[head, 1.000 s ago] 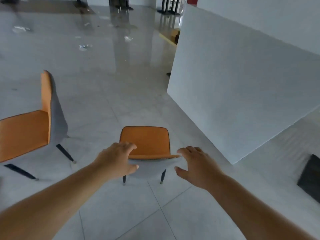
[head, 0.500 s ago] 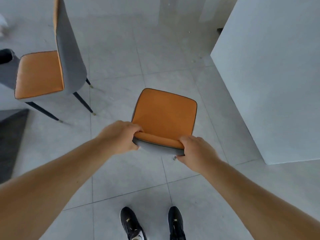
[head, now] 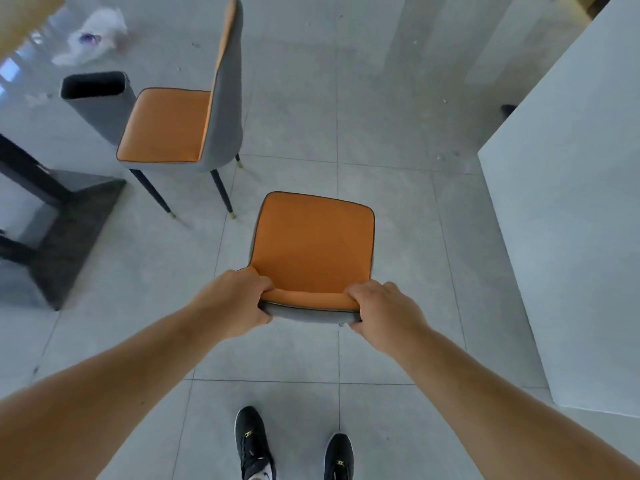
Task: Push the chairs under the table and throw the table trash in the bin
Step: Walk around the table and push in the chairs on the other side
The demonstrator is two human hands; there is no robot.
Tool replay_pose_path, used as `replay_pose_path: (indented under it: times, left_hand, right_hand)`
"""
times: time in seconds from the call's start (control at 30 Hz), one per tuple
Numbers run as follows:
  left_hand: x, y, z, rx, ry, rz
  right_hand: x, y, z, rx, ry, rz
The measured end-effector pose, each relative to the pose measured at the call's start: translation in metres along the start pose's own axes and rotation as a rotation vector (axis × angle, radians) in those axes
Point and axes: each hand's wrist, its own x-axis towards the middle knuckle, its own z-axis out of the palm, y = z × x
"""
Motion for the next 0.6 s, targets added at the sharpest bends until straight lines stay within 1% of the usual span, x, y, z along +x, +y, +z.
replay_pose_path:
  times: [0.27,0.43,0.6]
  left_hand:
    - [-0.097,-0.076,0.026,-0.132,0.037,-0.287]
    - [-0.161,-0.117,0.042,-0.255,0.078,-0.463]
    - [-0.206,-0.158,0.055,-0.312,0.125,-0.599]
  right_hand:
    - [0.037,-0.095,0.008,-0.137,-0.032,-0.278]
    - [0.055,-0.173,0.010,-0.198,-0.082,-0.472]
    - [0.077,-0.251,0.016,-0.268,-0.144,-0.647]
